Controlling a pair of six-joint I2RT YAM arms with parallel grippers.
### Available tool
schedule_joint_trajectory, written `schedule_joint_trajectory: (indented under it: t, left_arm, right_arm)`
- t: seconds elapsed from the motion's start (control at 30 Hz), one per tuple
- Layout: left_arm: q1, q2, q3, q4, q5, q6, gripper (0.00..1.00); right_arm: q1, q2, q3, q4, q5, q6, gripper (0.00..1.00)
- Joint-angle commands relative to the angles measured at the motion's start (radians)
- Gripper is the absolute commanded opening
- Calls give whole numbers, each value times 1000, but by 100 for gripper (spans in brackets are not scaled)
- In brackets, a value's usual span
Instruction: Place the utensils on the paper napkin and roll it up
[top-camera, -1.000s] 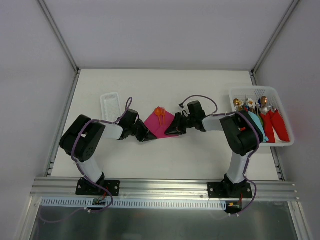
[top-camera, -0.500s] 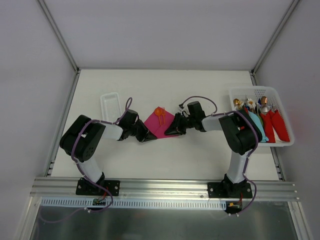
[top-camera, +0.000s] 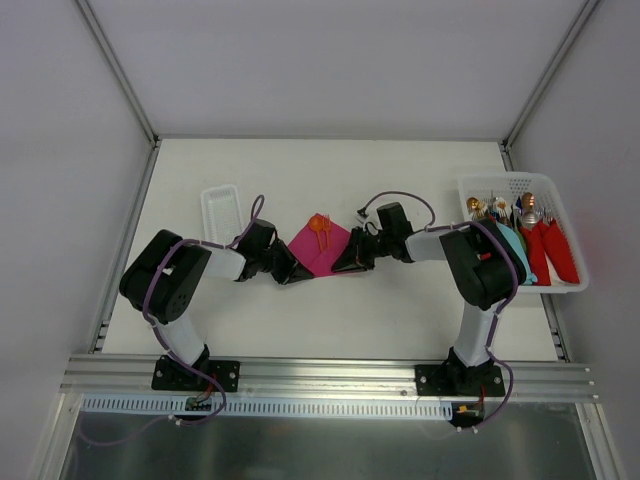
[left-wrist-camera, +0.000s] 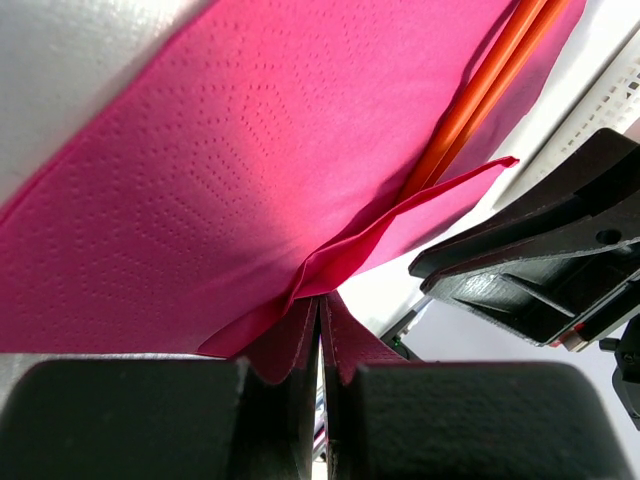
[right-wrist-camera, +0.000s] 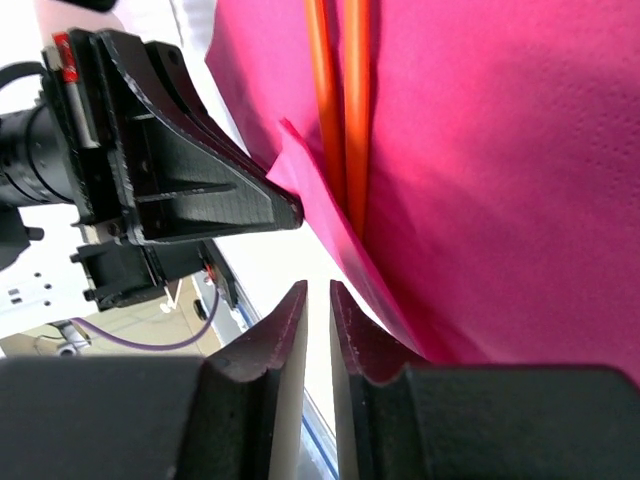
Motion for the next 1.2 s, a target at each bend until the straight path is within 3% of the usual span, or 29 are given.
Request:
schedule_joint_trajectory:
  t: [0.0, 0.47, 1.17]
  left_arm:
    - [10, 39, -27, -103, -64, 31, 0]
    - [17, 39, -33, -102, -56, 31, 0]
    - [36, 22, -44, -111, -53, 43, 0]
  right_arm:
    - [4, -50, 16, -39, -22, -61, 17]
    - [-25, 33, 56, -128, 61, -106, 17]
    - [-128, -42, 62, -430, 152, -370, 16]
